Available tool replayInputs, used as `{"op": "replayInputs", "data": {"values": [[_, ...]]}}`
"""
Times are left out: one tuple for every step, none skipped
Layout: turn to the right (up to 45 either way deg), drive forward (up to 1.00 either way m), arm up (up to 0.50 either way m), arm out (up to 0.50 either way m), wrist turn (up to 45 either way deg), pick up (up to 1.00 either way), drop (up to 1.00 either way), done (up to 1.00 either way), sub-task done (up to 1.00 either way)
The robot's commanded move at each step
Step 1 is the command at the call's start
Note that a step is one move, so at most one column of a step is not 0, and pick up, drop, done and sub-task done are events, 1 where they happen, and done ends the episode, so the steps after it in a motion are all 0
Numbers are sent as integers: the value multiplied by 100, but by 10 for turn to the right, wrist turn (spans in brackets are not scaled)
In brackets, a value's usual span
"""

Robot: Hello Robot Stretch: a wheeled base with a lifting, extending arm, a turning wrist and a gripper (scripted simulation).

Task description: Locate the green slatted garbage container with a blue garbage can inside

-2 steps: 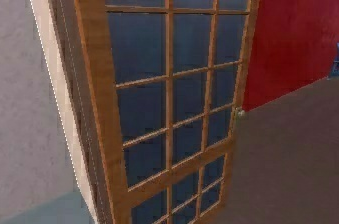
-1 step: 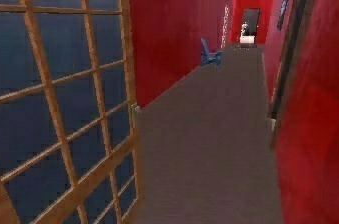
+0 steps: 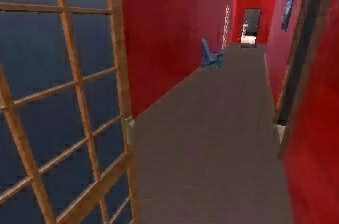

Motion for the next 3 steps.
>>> {"op": "replayInputs", "data": {"values": [[210,0,0,0,0,0,0,0,0],[0,100,0,0,0,0,0,0,0],[0,100,0,0,0,0,0,0,0]]}}
